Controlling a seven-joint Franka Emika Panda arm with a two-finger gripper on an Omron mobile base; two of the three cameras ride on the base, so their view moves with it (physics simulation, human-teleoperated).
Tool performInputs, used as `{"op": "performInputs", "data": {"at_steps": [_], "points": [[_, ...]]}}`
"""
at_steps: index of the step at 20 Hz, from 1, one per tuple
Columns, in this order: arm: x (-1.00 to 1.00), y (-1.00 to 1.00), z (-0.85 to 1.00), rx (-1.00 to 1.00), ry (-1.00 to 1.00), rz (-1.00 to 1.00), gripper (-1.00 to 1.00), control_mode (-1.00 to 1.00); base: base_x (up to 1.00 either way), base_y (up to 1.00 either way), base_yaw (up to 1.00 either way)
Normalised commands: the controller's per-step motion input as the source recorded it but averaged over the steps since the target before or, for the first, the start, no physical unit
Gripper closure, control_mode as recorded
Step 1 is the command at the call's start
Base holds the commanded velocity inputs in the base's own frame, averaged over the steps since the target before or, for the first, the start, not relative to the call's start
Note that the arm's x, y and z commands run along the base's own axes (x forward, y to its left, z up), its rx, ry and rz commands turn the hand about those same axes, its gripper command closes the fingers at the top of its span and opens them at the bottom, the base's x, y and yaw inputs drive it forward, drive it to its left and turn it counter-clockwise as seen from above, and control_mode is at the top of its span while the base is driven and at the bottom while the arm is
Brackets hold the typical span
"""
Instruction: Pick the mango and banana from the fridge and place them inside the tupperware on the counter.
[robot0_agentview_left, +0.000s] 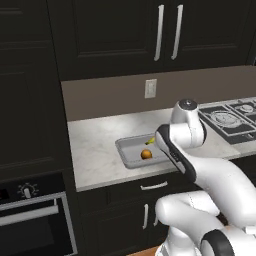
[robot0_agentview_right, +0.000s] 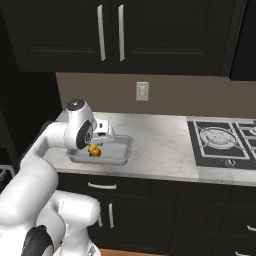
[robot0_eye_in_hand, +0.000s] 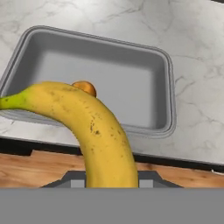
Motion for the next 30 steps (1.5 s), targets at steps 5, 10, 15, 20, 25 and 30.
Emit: {"op": "performInputs", "data": {"at_steps": [5,10,15,20,25,30], "points": [[0.39,0.0,-0.36,0.0,0.0,-0.03,1.0,-1.0,0.0,0.0,0.0],[0.37,0.0,-0.34,0.0,0.0,-0.03,1.0,-1.0,0.0,0.0,0.0],[0.38,0.0,-0.31,0.0,0.0,-0.02,1.0,-1.0,0.0,0.0,0.0],[0.43,0.0,-0.22,0.0,0.0,-0.01,1.0,-1.0,0.0,0.0,0.0],[0.45,0.0,-0.17,0.0,0.0,0.0,1.0,-1.0,0.0,0.0,0.0],[0.4,0.0,-0.18,0.0,0.0,0.0,1.0,-1.0,0.0,0.0,0.0]]}}
